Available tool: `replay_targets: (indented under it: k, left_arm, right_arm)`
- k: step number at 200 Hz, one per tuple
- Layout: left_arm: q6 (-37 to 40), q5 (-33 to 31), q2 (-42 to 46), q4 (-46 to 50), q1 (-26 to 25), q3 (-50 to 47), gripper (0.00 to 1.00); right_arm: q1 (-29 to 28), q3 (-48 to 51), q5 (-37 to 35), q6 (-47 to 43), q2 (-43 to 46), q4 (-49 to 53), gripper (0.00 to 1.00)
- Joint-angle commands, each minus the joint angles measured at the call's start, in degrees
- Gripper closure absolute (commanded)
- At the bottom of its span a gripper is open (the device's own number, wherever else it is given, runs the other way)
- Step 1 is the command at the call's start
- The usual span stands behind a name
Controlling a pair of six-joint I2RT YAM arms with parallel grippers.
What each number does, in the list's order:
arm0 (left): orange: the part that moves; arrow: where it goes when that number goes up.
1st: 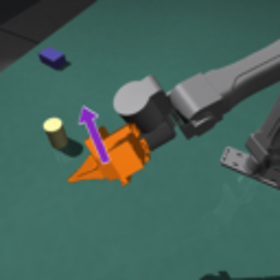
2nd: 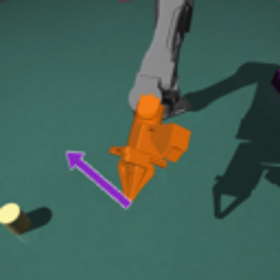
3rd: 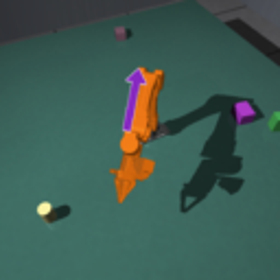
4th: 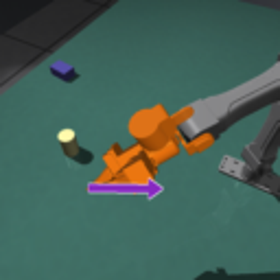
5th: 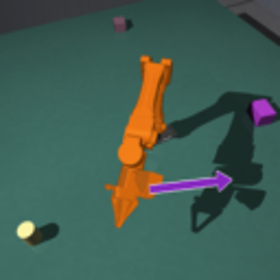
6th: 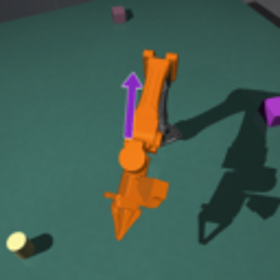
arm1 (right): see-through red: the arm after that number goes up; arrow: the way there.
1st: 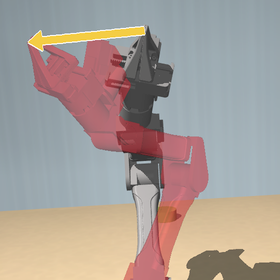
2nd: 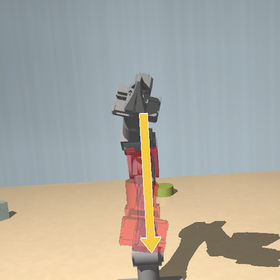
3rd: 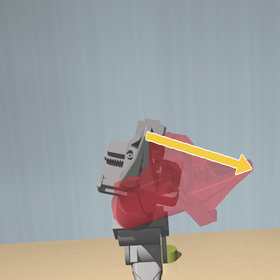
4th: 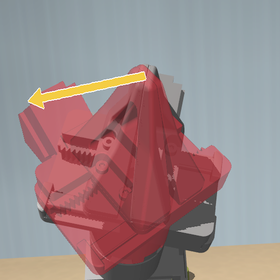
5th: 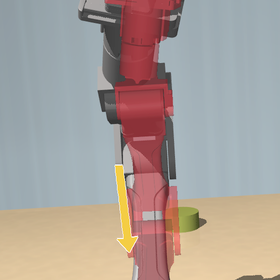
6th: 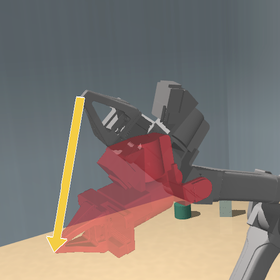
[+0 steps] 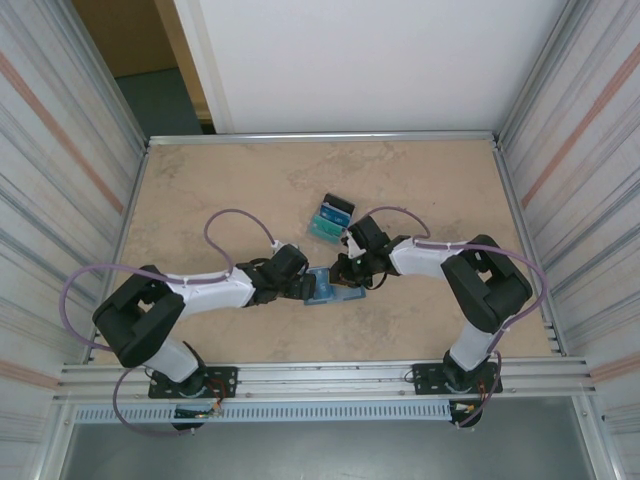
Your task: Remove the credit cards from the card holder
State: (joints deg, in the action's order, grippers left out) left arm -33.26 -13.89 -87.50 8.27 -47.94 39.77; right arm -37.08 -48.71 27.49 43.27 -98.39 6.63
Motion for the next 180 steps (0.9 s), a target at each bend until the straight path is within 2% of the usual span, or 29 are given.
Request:
replay_targets:
  k: [1,115,180]
  left_arm:
    - [-0.59,-0.13,-1.26,3.4,0.22,0.73,0.01]
    - [-1.0,-0.69,-2.07,4.53,-0.08,0.91,0.01]
    - [-1.02,-1.22,-2.01,5.17,-0.22,1.1,0.01]
  right_arm:
    - [0.39,1.01,2.15,1.43,-1.27,-1.56,0.84]
    - [2.27,6.58,10.46,6.98,0.87,-15.86,0.91]
    - [2.84,7.13,9.73,6.75,1.52,-15.62,0.98]
